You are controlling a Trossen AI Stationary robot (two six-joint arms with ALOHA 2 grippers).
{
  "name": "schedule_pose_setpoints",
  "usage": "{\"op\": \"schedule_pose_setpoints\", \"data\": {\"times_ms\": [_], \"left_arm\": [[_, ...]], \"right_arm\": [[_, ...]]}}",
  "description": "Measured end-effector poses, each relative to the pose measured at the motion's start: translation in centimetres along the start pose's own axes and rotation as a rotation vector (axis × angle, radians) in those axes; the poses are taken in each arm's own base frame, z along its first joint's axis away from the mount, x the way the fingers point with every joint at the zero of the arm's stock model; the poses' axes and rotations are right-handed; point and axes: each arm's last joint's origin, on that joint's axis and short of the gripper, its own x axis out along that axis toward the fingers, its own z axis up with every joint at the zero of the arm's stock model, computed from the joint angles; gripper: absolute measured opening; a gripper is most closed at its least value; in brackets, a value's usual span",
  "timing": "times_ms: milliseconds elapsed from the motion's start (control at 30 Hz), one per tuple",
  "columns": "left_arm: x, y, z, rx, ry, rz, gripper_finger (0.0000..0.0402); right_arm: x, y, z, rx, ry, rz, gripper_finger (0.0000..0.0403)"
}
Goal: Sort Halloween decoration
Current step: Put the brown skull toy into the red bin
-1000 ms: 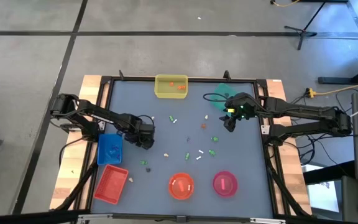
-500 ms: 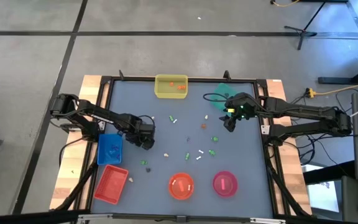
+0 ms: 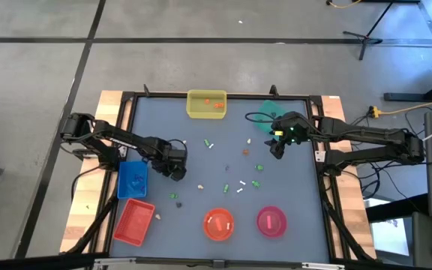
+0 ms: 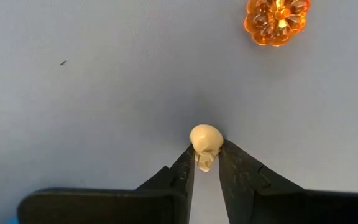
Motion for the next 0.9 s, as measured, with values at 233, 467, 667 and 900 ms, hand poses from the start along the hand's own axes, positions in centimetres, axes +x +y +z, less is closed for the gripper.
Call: {"op": "schedule_pose_setpoints", "data": {"times_ms": [233, 467, 667, 900], "left_arm": [[-0.4, -0.3, 0.2, 0.033, -0.025, 0.001, 0.0048], [-1.7, -1.3, 0.8, 0.062, -0.067, -0.036, 0.0048], [-3.4, -2.4, 1.2, 0.124, -0.087, -0.072, 0.0048], [-6.9, -3.9, 0.8, 0.201, -0.069, -0.069, 0.0048]], "right_arm": [[0.0, 0.0, 0.0, 0.0, 0.0, 0.0, 0.0239], [0.0, 0.0, 0.0, 0.0, 0.0, 0.0, 0.0239], [0.0, 0.0, 0.0, 0.0, 0.0, 0.0, 0.0239], [0.0, 0.0, 0.0, 0.0, 0.0, 0.0, 0.0239]]}}
